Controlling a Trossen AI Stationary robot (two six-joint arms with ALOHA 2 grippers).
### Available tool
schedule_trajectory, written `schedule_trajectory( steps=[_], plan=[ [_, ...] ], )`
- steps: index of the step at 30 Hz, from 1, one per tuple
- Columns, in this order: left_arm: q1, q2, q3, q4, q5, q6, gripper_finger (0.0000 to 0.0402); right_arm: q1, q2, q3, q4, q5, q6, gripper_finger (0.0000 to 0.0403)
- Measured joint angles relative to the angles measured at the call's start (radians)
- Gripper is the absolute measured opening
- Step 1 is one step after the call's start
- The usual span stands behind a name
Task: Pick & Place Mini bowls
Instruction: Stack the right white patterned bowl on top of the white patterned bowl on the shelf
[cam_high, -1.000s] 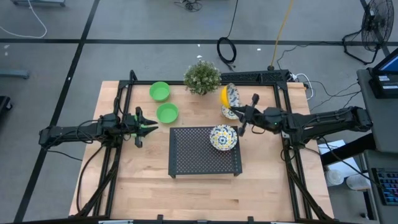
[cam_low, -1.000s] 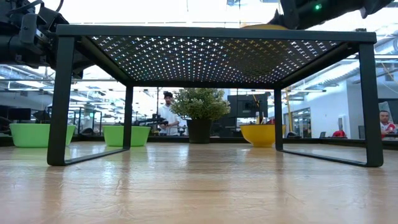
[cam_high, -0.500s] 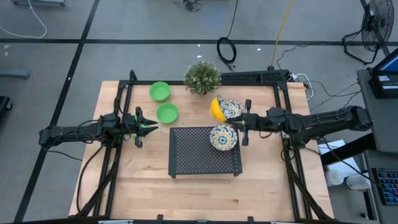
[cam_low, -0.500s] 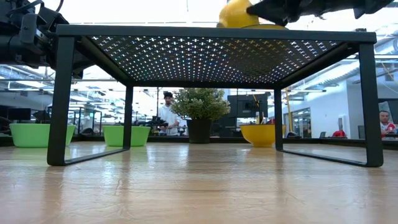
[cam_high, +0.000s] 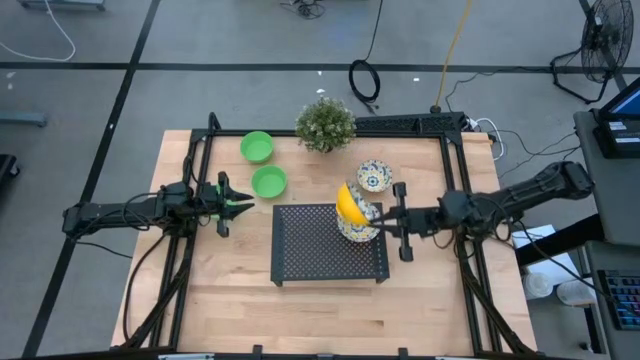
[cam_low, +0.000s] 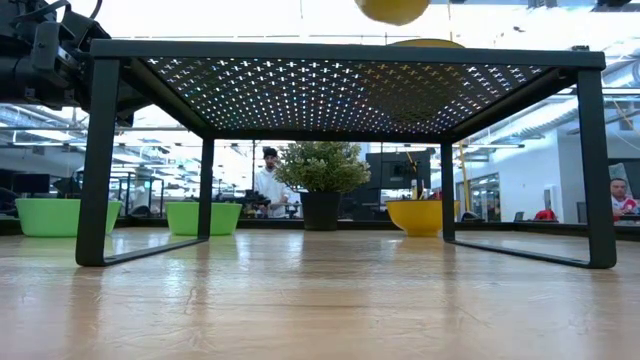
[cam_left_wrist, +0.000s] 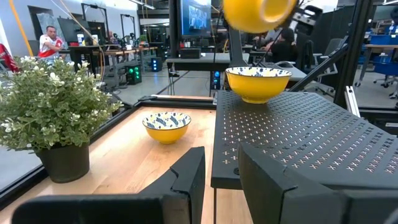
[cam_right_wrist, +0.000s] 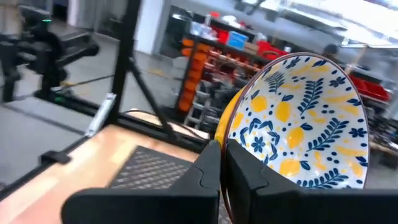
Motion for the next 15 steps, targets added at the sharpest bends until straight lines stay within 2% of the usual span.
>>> schedule_trajectory(
  steps=[3,11,13,15],
  plan=[
    [0.0,0.0,0.0,0.0,0.0,0.0,0.0099,0.07,0.012,0.03,-0.038,0.085,-0.027,0.0],
    [0.0,0.0,0.0,0.0,0.0,0.0,0.0099,0.233,0.127,0.17,-0.207,0.498,-0.109,0.0],
    [0.0,0.0,0.0,0.0,0.0,0.0,0.0099,0.245,0.161,0.219,-0.268,0.567,-0.108,0.0],
    [0.0,0.0,0.0,0.0,0.0,0.0,0.0099,0.246,0.196,0.272,-0.336,0.592,-0.092,0.0]
  ],
)
